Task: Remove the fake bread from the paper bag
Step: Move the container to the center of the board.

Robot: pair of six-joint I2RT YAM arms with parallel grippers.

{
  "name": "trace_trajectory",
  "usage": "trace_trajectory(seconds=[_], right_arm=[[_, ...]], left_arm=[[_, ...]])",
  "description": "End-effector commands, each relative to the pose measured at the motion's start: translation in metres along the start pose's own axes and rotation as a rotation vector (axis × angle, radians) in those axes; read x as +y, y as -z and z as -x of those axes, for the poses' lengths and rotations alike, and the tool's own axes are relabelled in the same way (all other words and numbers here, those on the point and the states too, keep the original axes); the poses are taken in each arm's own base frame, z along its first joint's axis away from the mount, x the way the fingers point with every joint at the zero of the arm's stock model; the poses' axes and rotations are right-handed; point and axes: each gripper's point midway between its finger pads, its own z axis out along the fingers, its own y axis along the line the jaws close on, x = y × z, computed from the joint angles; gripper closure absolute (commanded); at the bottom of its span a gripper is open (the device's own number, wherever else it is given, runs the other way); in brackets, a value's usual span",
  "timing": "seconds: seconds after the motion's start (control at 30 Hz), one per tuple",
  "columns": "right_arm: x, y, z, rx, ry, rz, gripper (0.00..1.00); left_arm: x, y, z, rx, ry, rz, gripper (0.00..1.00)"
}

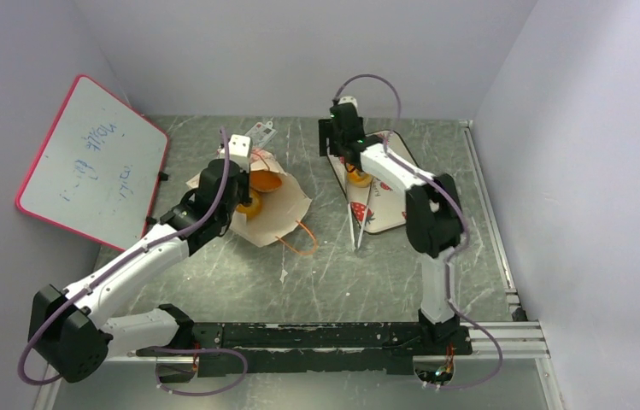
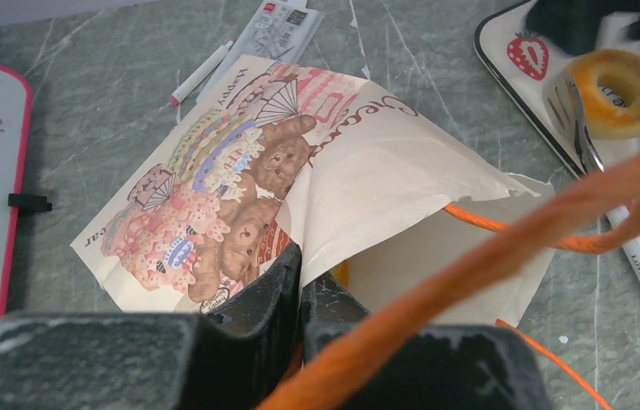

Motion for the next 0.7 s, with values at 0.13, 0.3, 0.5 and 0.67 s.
trace_trajectory(seconds=[0.13,0.3,0.5,0.67], right_arm=[[0.005,0.138,0.099,-0.577,-0.182,0.288,0.05],[-0.002,0.158,0.095,-0.561,-0.237,0.324,0.11],[-0.008,0.157,0.041,-0.434,-0.247,0.31,0.0],[-0.013,0.147,0.006,-0.31,-0.286,0.274,0.0]], left_arm=[[0.005,0.01,0.0,-0.008,0.013,-0.011,0.93],[0.007,0.016,0.003,-0.022,0.02,-0.015,0.93],[0.006,0.016,0.002,-0.02,0.02,-0.024,0.93],[0.004,0.016,0.003,-0.015,0.016,-0.03,0.93]])
